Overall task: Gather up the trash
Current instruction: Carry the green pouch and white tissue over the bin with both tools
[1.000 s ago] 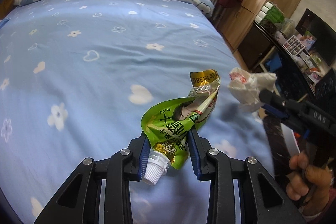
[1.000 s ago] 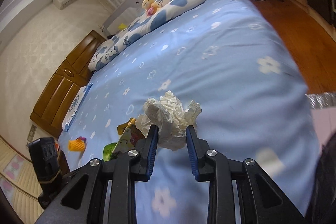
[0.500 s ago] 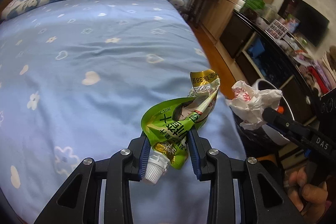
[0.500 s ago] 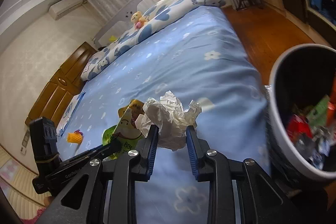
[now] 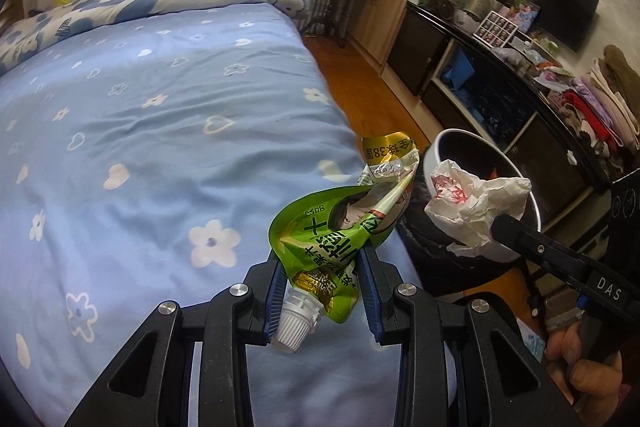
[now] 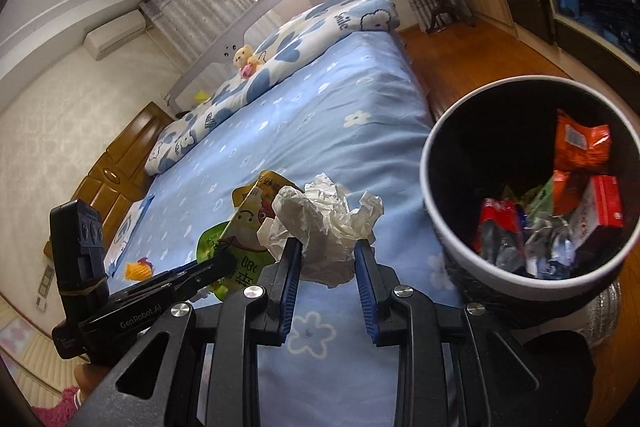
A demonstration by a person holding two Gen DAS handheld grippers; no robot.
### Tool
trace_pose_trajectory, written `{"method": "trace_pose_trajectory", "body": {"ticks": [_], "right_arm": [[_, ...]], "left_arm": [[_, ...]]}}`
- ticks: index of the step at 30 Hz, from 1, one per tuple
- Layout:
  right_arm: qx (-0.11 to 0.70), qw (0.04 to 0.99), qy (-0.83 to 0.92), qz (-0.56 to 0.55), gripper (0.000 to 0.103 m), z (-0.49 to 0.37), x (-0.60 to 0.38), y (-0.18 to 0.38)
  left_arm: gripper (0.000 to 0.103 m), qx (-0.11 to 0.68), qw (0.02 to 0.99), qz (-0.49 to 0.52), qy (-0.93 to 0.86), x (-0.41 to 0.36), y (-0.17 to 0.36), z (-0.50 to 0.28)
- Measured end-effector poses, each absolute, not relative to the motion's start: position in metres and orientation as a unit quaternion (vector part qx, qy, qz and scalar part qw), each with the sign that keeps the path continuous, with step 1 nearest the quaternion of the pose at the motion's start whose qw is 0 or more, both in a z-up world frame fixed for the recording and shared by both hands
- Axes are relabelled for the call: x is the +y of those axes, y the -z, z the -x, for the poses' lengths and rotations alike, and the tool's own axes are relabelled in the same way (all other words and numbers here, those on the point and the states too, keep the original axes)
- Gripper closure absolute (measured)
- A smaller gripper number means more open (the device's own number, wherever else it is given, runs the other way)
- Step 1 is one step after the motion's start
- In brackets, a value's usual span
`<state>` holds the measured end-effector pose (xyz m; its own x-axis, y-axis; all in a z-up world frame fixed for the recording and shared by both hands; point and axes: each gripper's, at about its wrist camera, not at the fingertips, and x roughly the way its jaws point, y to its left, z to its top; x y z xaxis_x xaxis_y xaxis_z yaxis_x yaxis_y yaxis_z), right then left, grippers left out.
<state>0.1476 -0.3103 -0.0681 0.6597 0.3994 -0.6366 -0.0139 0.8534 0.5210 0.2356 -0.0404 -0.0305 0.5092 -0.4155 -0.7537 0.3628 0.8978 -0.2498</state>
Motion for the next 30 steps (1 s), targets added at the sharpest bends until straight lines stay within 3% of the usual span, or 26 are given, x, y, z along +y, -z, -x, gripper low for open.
{"method": "trace_pose_trajectory", "body": {"ticks": [30], "right_arm": [[0.37,0.894,-0.069,-0.245,0.075,-0.115,-0.358,0.057]], "left_arm": [[0.071,0.432,0.86,0.003,0.272,-0.083,0.021,-0.237]]}}
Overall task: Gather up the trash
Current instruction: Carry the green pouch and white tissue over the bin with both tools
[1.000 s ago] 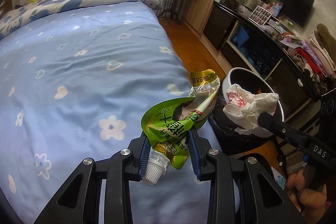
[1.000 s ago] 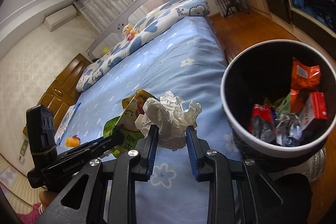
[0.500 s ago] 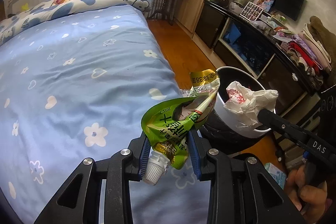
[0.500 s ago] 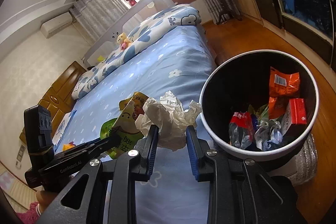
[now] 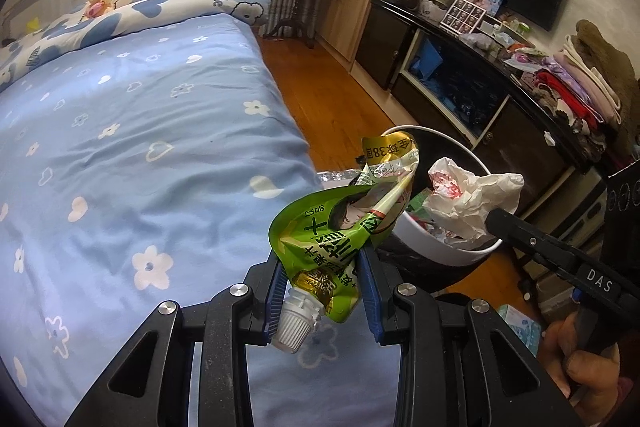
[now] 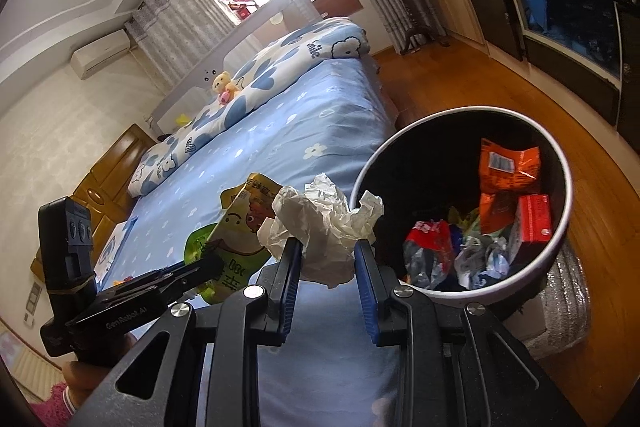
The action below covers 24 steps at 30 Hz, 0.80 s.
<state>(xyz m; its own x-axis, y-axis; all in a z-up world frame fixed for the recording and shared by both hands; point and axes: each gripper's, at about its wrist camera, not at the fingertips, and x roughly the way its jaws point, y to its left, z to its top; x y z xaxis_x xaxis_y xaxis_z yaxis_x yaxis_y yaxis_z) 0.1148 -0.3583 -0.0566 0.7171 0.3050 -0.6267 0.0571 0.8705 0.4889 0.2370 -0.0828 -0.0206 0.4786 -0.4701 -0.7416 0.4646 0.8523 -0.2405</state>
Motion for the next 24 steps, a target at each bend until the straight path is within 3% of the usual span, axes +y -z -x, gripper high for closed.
{"method": "trace_pose_trajectory", "body": {"ticks": [24], "right_arm": [[0.365,0.898,-0.014,-0.245,0.075,-0.105,-0.402,0.052]], "left_arm": [[0.071,0.437,0.849,-0.03,0.297,-0.135,0.021,-0.247]]}}
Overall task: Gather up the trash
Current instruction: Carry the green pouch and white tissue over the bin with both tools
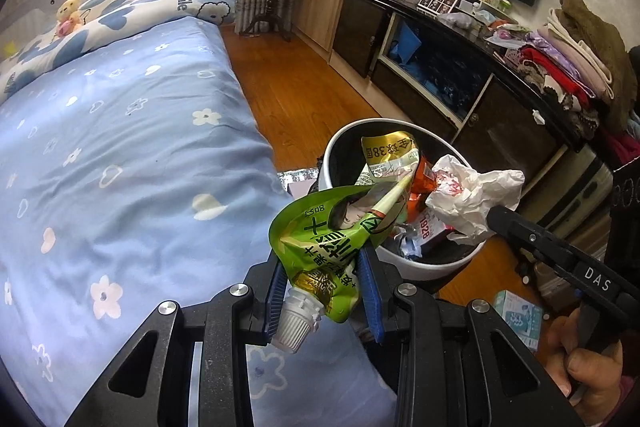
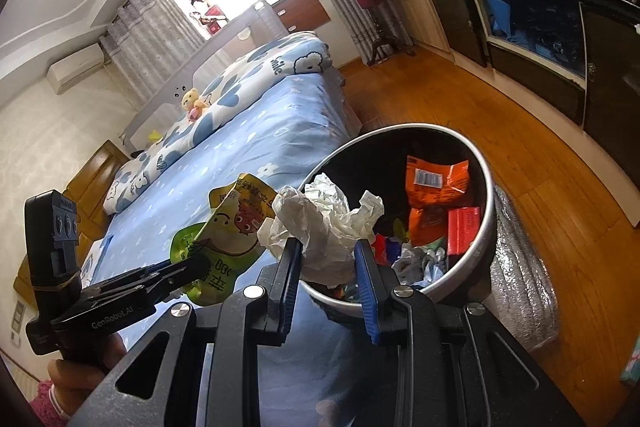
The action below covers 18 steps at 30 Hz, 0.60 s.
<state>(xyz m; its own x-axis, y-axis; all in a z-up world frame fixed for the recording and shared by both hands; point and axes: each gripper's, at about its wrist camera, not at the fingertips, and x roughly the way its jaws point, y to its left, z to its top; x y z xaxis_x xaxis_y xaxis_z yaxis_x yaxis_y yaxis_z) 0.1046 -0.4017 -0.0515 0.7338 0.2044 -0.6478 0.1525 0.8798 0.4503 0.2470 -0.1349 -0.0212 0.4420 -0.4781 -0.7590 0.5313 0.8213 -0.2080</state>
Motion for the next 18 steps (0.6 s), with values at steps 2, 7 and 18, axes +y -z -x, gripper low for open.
{"method": "trace_pose_trajectory", "body": {"ticks": [2,7,18], "right_arm": [[0.364,0.898,-0.012,-0.245,0.075,-0.104,-0.404,0.052],[0.363,0.899,-0.005,-0.246,0.075,-0.102,-0.409,0.051],[0.364,0.9,0.004,-0.24,0.075,-0.108,-0.417,0.047]], "left_arm": [[0.071,0.437,0.848,-0.032,0.298,-0.138,0.021,-0.248],[0.071,0.437,0.847,-0.037,0.3,-0.145,0.023,-0.25],[0.071,0.441,0.844,-0.045,0.304,-0.164,0.025,-0.254]]}}
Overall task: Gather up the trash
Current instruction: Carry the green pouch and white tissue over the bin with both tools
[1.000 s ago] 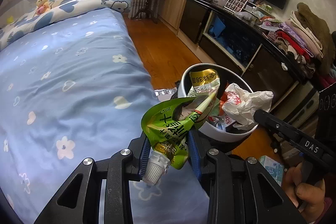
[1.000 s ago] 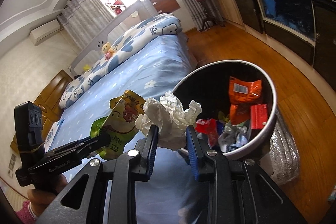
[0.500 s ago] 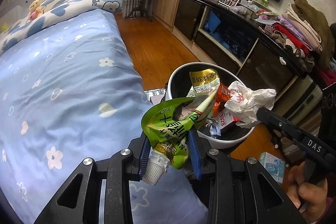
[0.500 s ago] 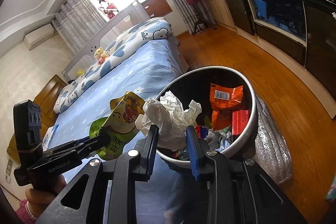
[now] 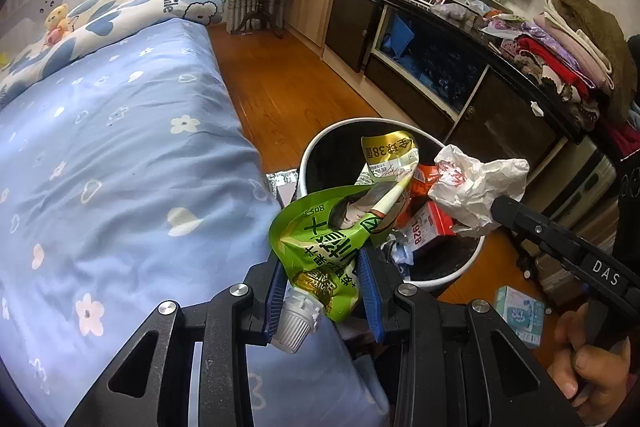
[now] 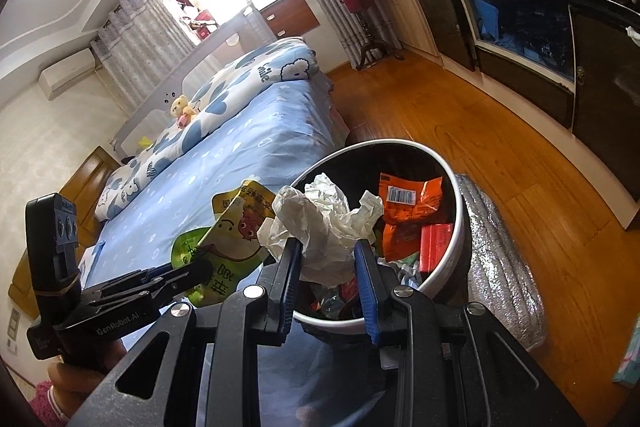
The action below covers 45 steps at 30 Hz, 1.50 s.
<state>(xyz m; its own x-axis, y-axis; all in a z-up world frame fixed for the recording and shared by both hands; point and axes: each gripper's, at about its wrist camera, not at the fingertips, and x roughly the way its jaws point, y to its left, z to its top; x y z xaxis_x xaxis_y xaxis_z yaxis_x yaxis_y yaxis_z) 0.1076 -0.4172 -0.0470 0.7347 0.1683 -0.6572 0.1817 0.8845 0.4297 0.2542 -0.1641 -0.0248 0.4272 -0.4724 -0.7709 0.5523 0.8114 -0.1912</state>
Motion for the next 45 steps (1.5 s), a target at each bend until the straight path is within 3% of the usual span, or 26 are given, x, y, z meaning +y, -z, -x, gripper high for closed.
{"method": "trace_pose_trajectory", "body": {"ticks": [45], "right_arm": [[0.389,0.896,0.022,-0.213,0.075,-0.131,-0.433,0.047]], "left_arm": [[0.071,0.453,0.837,-0.087,0.295,-0.218,0.033,-0.278]]}}
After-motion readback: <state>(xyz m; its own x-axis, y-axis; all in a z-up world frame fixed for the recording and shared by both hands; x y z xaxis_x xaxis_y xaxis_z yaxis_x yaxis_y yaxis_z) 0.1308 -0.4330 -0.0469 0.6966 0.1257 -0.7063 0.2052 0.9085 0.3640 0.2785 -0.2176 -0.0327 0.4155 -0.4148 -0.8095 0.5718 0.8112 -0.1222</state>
